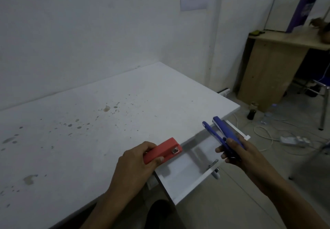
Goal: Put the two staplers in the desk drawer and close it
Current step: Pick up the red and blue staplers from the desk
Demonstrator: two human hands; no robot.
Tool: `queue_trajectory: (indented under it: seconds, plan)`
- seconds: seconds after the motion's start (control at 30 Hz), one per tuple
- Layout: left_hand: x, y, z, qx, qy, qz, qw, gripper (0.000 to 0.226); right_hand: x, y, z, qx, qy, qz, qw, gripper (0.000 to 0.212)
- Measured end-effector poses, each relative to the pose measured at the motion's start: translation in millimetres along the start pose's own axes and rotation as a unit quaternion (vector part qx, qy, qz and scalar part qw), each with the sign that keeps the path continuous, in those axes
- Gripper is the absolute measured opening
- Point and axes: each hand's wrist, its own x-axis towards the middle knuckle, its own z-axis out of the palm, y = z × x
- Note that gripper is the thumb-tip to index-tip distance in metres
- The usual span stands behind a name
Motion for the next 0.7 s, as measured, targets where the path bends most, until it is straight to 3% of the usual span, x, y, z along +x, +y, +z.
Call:
queue_trajectory:
  seconds: [0.33, 0.7]
  plan:
    - [-2.0, 16.9, 52.7, 0.039, -0.076, -0.011, 0.996, 0.043, -17.9, 33.1, -8.7, -0.191, 0.045, 0.004, 0.981, 0.023]
    - [19.1, 6.4, 111.5, 0.072, -0.114, -0.038, 0.990, 0.038, -22.6, 43.2, -13.6, -0.132, 0.052, 0.020, 0.990, 0.016]
